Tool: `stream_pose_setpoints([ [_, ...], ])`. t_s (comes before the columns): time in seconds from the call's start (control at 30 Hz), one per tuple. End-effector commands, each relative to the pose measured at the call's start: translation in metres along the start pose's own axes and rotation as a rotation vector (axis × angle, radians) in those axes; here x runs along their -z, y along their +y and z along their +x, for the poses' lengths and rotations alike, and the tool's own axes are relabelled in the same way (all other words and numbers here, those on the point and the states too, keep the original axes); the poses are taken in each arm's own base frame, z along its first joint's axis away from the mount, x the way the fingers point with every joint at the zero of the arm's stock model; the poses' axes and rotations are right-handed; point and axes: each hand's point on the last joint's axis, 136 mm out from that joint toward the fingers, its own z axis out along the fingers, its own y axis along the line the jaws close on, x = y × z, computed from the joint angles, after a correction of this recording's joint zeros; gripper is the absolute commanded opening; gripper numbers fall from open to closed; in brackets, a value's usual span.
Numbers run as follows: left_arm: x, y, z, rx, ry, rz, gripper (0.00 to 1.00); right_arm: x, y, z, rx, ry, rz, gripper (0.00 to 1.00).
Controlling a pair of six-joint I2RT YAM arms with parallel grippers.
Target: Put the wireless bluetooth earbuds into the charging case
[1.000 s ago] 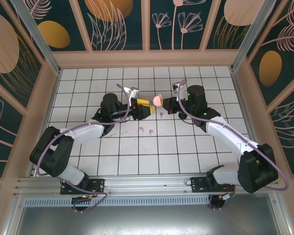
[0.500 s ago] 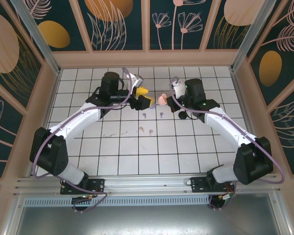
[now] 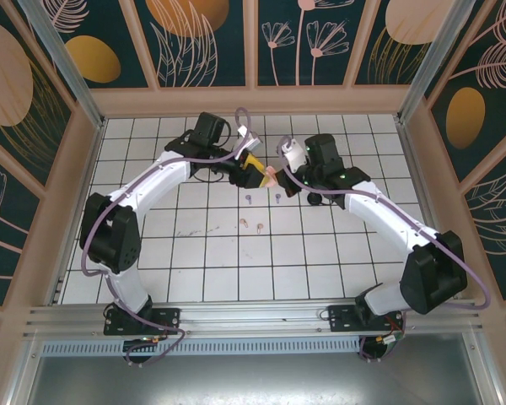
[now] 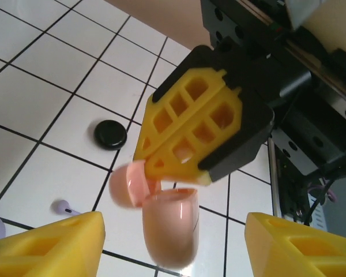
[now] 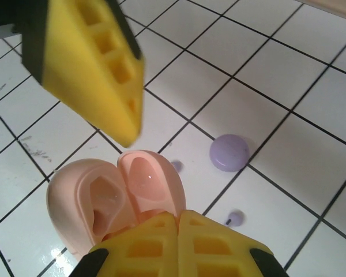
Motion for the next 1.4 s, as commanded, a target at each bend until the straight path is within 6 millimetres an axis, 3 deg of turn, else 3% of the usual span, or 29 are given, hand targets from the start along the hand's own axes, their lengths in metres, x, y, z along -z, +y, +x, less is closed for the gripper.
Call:
stream_pose_setpoints([
  [0.0, 0.0, -0.008, 0.007, 0.006, 0.034, 0.067, 0.64, 0.0, 0.006, -0.013, 0.039, -0.006, -0.007, 0.0],
  [0.47, -0.004, -0.009, 0.015, 0.015, 0.051, 0.107, 0.56, -0.003, 0.008, -0.019, 0.041, -0.012, -0.02, 0.0],
  [0.5, -0.005, -0.009, 0.016, 0.017, 0.053, 0.11, 0.55, -0.004, 0.015, -0.019, 0.051, -0.01, -0.033, 0.0],
  [0.87, -0.006, -0.007, 0.012, 0.011, 0.043, 0.116, 0.48, -0.007, 0.018, -0.018, 0.053, -0.004, -0.04, 0.0],
  [1.37, -0.008, -0.009, 0.01, 0.012, -0.003, 0.136, 0.12, -0.002, 0.015, -0.027, 0.043, -0.035, -0.016, 0.0],
])
